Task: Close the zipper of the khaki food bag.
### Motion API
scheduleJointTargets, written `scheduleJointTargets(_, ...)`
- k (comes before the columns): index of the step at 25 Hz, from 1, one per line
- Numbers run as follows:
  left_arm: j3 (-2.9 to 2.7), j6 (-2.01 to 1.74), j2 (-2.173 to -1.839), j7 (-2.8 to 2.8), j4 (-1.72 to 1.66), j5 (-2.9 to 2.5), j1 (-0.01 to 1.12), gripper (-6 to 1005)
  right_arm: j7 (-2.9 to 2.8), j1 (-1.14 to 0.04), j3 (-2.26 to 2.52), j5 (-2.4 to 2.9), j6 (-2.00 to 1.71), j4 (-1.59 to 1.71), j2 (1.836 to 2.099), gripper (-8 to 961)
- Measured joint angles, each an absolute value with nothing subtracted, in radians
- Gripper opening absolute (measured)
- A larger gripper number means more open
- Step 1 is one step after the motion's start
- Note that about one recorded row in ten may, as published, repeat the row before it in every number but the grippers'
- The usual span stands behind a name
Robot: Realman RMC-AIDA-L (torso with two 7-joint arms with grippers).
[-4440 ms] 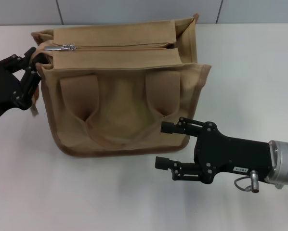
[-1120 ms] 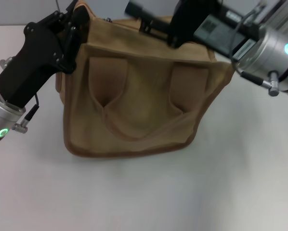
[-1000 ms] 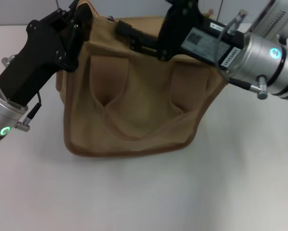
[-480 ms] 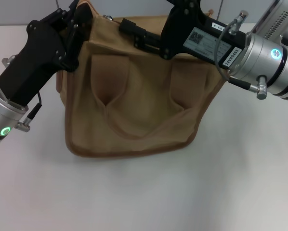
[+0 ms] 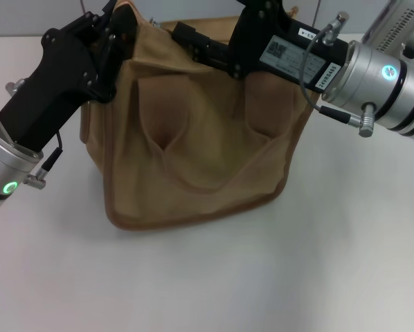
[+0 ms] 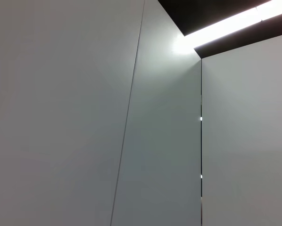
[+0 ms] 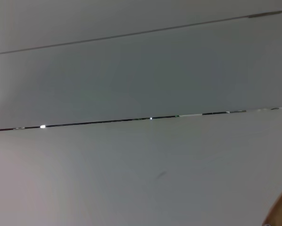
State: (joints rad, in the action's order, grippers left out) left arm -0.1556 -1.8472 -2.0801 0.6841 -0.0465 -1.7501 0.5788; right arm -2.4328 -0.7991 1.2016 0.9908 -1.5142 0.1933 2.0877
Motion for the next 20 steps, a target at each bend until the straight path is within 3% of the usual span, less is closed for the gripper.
scheduleJointTargets(12,-0.157,-1.841,-2.08,0.683,-0.046,-1.749,0.565,75,-2.242,-0.757,1.186,0.901,-1.578,0.235,2.089,788)
scheduleJointTargets(20,-0.157,-1.803,-2.08,0.683,-0.023,-1.751,0.49,75,-1.932,-0.751,1.205,0.905,-1.586,0.244,2.089,788)
